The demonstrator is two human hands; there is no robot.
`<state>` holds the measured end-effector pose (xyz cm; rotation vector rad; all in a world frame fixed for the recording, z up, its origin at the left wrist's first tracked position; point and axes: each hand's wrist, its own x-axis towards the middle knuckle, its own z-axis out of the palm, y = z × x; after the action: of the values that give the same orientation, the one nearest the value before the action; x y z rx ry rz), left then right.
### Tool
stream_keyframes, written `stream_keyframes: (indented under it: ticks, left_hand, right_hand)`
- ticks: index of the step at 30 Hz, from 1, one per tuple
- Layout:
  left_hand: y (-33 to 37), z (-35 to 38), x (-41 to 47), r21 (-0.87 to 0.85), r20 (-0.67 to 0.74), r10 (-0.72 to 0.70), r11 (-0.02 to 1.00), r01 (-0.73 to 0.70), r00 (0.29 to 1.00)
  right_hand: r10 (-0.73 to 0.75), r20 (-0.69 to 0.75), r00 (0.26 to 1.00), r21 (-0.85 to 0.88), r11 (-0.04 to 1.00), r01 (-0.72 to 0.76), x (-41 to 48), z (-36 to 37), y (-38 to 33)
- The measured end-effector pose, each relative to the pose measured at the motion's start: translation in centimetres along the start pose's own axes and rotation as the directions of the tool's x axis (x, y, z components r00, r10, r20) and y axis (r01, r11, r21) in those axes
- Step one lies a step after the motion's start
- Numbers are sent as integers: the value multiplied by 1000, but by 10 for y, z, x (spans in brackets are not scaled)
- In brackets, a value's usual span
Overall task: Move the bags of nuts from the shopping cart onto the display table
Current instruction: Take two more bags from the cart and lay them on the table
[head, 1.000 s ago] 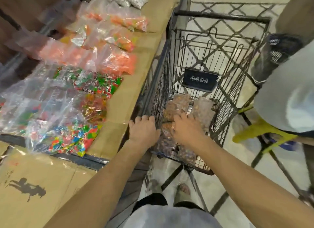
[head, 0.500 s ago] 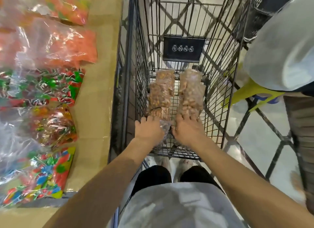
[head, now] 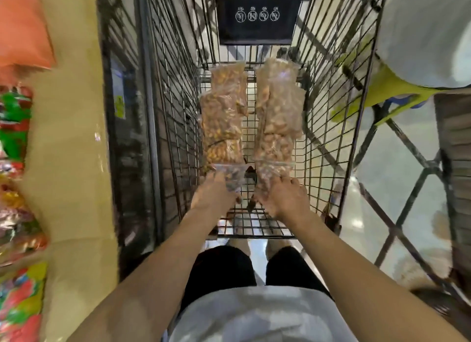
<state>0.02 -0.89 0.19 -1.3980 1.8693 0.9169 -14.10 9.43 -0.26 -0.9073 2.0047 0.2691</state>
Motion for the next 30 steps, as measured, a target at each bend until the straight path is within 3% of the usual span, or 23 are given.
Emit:
stream_keyframes:
  ticks: [3,6,12,19,23,30]
  left_hand:
    - [-6,15,24,-425,32,-161,891,159,986]
    - [-12,36,48,-594,36,-312,758,271,950]
    - [-28,66,88,-607,35,-367,731,311,930]
    - [-37,77,109,-655,44,-367,692,304,929]
    - [-38,83,111,-663,35,-340,696,276,940]
    - [-42,88,108,-655,27,-309,713,250,951]
  right_hand:
    - [125,-18,992,178,977,-120,27,18,18]
    - [234,33,972,369,901,-229,55,30,31]
    - [368,147,918,637,675,-372,107,70,50]
    - [256,170,952,814,508,-282,120,85,68]
    - [243,137,960,827,506,-246,144,119,92]
    - [249,111,962,791,564,-237,116,90,65]
